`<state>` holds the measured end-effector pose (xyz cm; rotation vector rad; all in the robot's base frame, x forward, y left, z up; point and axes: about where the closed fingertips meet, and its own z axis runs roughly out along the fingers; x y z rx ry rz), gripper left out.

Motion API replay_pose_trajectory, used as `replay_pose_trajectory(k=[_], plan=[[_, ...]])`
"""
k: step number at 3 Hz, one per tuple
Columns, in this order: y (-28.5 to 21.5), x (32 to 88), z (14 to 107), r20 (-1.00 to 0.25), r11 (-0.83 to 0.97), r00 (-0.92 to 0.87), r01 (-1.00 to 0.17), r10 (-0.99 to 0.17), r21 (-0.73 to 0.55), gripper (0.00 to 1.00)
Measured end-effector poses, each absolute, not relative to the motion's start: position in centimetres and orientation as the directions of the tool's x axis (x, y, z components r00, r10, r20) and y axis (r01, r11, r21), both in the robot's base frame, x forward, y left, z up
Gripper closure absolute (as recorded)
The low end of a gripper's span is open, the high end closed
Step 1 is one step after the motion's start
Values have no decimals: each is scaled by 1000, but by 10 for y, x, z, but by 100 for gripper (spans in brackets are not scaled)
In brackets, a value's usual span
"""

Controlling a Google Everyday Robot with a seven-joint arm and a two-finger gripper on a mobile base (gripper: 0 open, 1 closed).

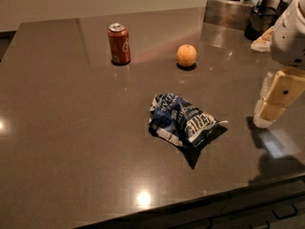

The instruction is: Move blue chip bag near coke can

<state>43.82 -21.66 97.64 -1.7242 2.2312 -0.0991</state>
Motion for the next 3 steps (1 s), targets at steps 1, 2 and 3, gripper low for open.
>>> replay_pose_trajectory(k=[1, 2, 3], plan=[[-217, 438, 976, -207, 270, -221, -931, -953, -246, 0], [-203, 437, 970, -235, 288, -234, -930, -943, -227, 0], [-181, 436, 965, -279, 310, -252, -932, -927, -189, 0]])
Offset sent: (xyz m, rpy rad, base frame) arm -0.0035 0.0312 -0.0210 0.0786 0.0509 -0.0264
